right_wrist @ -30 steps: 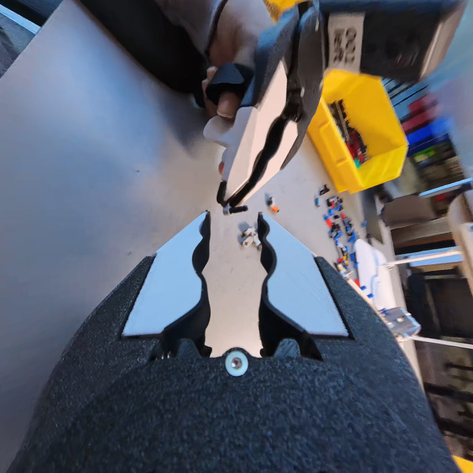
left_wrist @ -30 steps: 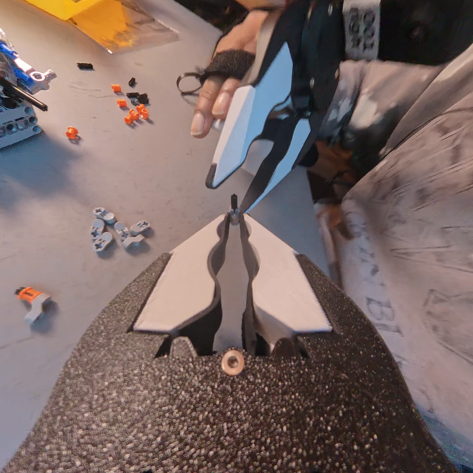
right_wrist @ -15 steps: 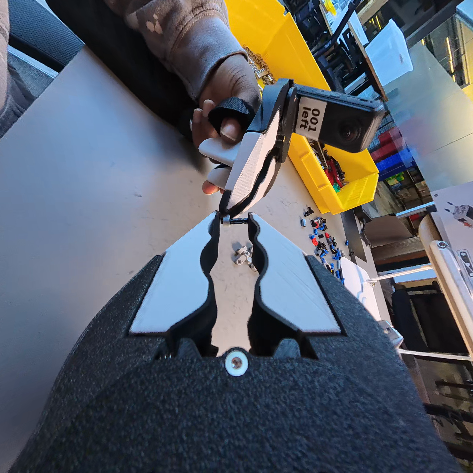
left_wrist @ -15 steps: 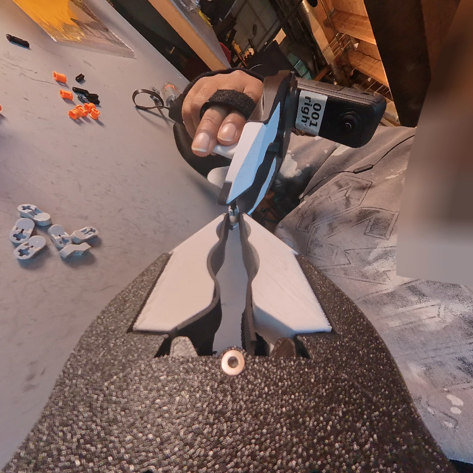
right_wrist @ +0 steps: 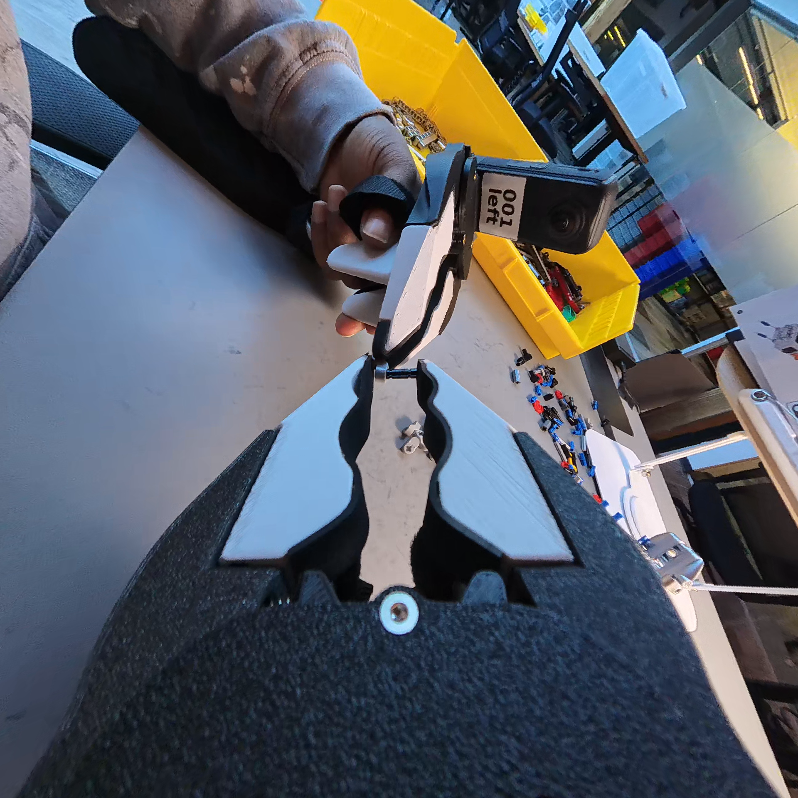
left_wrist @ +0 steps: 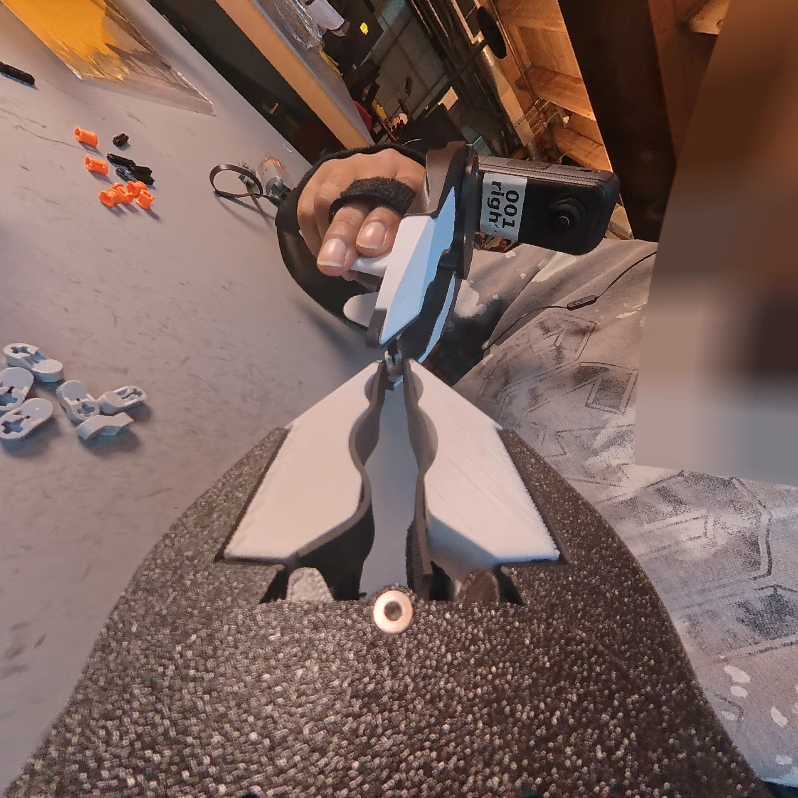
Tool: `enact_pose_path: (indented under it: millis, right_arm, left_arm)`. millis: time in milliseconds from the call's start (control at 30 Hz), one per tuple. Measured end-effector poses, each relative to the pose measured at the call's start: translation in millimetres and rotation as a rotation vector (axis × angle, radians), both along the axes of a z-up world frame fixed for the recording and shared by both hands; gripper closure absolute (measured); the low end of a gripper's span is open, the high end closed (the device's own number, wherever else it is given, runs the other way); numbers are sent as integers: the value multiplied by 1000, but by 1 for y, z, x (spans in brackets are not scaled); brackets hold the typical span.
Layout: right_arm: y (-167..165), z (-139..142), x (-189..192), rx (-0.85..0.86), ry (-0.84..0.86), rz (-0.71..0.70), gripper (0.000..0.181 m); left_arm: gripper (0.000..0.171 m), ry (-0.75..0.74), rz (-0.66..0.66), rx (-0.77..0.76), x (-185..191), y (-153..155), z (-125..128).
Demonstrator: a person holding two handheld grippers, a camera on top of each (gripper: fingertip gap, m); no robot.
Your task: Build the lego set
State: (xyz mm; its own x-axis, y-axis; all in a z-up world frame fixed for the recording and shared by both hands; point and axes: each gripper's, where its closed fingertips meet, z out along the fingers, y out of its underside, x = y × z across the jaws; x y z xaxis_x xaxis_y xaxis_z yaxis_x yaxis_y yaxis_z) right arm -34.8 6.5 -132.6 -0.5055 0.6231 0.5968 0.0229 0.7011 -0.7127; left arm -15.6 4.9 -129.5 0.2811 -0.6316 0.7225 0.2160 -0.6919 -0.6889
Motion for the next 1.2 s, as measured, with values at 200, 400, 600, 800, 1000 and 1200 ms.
enact_pose_path:
  millis: [200, 400, 600, 800, 1000, 1200]
  right_arm:
    - [1, 7, -1, -18, 19, -11, 163]
    - [3, 19, -3, -70, 42, -39, 162]
    - [6, 26, -3, -51, 120, -53, 161]
    - [7, 31, -2, -69, 133, -43, 161]
    - [8, 33, 1, -57, 135, -33, 163]
    - [6, 31, 3, -66, 114, -15, 164]
  left_arm:
    - [167, -40, 16, 15, -1, 1, 6]
    - [167, -89, 53, 55, -3, 3, 17]
    - [167, -118, 89, 81, -4, 6, 24]
    - [167, -134, 99, 91, -7, 5, 28]
    - [167, -131, 104, 82, -8, 6, 26]
    - [167, -138, 85, 68, -6, 5, 24]
